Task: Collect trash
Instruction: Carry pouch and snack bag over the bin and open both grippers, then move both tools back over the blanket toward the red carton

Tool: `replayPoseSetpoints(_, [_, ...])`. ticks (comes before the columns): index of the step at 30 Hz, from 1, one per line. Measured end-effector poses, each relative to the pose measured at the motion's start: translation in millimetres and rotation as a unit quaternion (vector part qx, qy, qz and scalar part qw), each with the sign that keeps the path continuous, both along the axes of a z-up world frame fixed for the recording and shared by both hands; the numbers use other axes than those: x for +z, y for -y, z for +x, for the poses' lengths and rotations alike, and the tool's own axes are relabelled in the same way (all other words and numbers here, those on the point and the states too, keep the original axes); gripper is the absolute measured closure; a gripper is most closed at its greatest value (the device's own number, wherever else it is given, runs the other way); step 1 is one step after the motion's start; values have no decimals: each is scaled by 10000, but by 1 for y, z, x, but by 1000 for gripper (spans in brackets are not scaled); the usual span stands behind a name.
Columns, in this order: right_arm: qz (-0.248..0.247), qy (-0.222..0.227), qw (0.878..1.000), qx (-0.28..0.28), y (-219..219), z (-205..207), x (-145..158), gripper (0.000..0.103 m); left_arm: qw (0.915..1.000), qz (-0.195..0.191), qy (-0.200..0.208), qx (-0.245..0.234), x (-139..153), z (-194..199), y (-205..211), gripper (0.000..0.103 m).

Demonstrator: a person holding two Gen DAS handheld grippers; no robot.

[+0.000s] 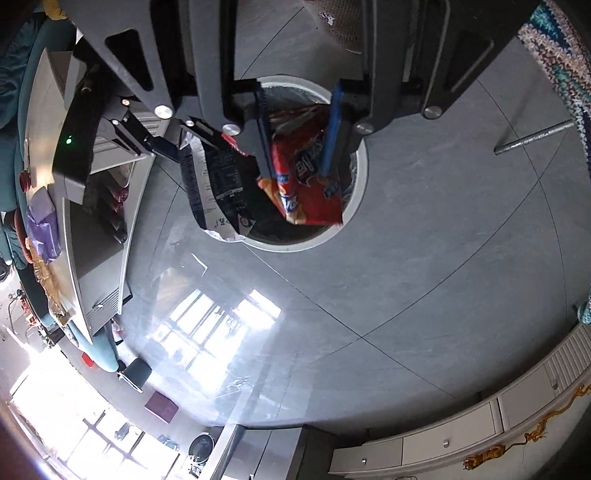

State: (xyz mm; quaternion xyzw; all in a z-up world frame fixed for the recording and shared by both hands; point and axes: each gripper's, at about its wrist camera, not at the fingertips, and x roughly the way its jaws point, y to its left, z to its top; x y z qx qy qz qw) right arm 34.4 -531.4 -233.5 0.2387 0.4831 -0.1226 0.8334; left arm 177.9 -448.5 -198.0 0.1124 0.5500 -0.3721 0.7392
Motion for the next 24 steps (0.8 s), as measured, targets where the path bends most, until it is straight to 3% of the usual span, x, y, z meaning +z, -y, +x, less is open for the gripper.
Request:
replayPoseSetpoints(2, [-94, -105, 9999, -22, 4, 3, -7, 44, 9999, -90, -91, 82, -4, 4, 5, 53])
replayPoseSetpoints(4, [-155, -159, 9998, -29, 6, 5, -8, 44, 9996, -205, -159, 128, -6, 8, 4, 46])
replayPoseSetpoints(7, [-169, -147, 9997, -104, 9, 6, -5, 44, 9992, -278, -238, 135, -6, 10, 2, 46])
replayPoseSetpoints(10, [-127, -49, 9997, -180, 7, 3, 1, 44, 9992, -328, -41, 218, 6, 8, -8, 46])
replayPoseSetpoints(16, [-220, 173, 9994, -204, -6, 4, 24, 43, 9963, -349, 671, 396, 44, -2, -40, 46])
replayPoseSetpoints(24, [-428, 693, 9965, -169, -46, -5, 71, 40, 9858, -190, 1445, 833, 75, -25, -97, 46])
